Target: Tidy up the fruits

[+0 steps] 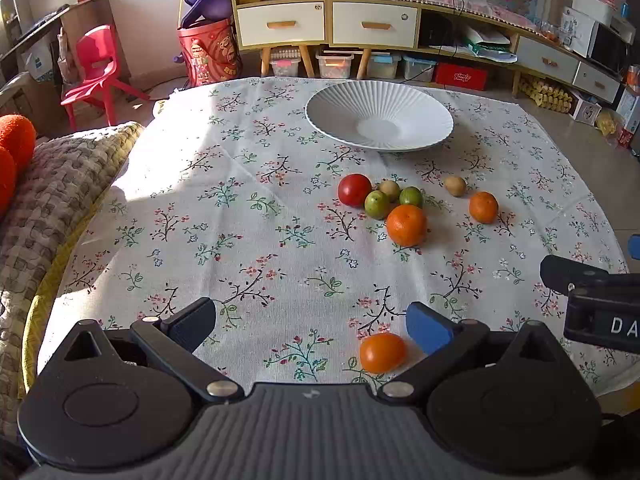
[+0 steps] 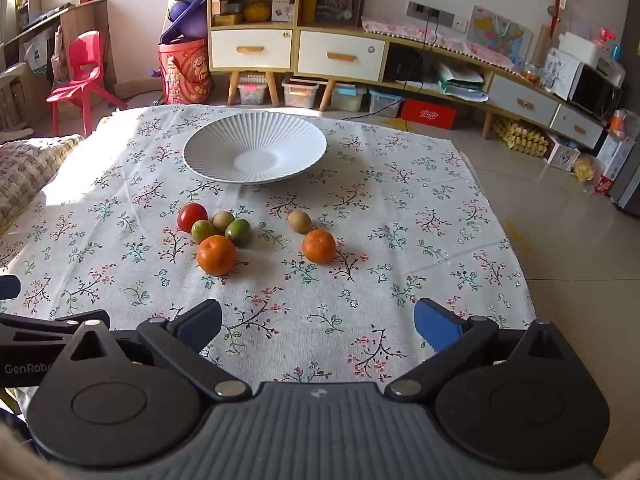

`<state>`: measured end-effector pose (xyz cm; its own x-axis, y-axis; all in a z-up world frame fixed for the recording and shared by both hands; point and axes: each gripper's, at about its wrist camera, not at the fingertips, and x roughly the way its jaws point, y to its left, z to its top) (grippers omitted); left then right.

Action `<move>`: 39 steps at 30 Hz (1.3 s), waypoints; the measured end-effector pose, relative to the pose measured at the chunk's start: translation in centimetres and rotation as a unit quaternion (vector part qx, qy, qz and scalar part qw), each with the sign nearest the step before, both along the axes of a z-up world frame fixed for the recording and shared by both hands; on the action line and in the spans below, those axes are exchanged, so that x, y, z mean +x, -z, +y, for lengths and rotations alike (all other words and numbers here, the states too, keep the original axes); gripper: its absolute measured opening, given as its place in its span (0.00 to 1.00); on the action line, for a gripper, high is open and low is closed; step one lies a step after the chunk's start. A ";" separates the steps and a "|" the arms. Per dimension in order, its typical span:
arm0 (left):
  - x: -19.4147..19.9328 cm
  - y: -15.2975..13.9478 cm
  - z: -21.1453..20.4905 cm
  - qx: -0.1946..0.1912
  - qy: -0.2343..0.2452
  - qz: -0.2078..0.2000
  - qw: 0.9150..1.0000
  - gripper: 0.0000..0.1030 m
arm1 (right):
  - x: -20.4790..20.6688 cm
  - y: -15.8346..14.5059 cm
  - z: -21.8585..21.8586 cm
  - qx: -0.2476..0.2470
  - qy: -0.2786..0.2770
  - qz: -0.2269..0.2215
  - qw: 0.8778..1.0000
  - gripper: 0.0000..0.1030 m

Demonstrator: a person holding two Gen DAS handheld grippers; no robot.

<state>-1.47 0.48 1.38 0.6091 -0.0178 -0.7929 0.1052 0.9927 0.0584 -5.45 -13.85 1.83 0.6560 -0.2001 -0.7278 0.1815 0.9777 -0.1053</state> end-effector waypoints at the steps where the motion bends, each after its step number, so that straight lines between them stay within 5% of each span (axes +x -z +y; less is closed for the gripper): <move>1: 0.0 0.0 0.0 0.000 0.000 -0.001 1.000 0.89 | -0.1 -0.1 0.0 0.000 -0.001 -0.002 1.000 1.00; 39: -0.5 -0.9 0.2 -0.004 -0.003 -0.026 1.000 0.89 | -0.3 -0.2 0.4 0.011 -0.010 -0.012 1.000 1.00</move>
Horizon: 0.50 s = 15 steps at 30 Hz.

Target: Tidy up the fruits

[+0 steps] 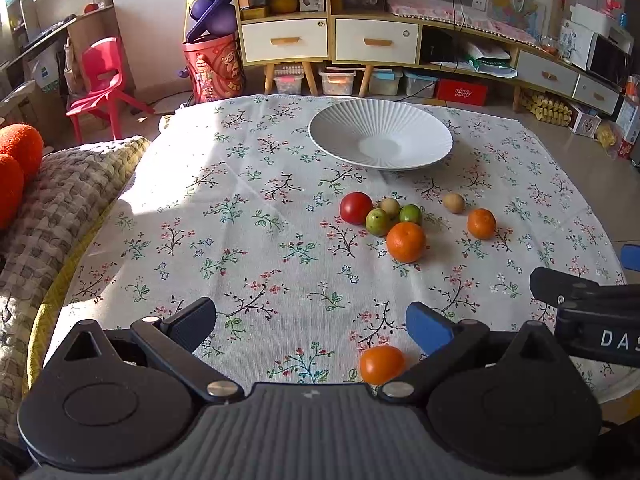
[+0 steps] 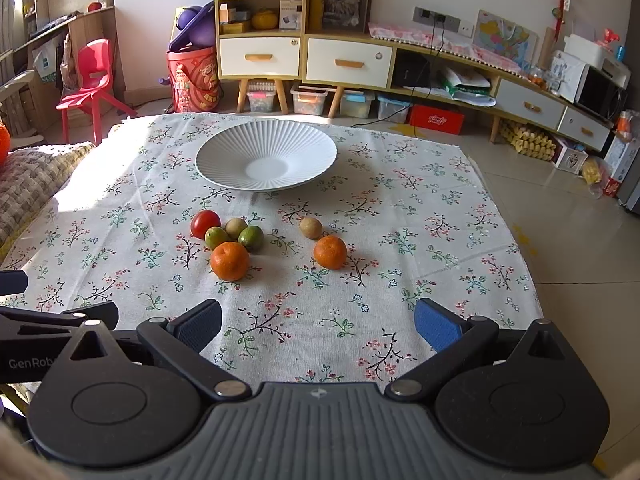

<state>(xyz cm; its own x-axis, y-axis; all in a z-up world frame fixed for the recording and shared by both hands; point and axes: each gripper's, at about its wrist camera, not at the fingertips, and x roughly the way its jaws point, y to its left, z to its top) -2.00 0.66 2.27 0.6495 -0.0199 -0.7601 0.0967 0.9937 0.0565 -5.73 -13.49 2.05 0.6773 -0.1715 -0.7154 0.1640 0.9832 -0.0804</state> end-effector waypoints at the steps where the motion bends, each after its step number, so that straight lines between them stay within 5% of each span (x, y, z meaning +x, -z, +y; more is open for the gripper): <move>1: 0.0 0.0 0.0 0.000 0.000 0.000 1.000 0.89 | 0.0 0.0 0.0 0.000 0.000 0.000 1.000 1.00; 15: 0.0 -0.1 0.1 -0.001 0.000 0.001 1.000 0.89 | 0.1 0.0 0.1 0.000 0.000 -0.003 1.000 1.00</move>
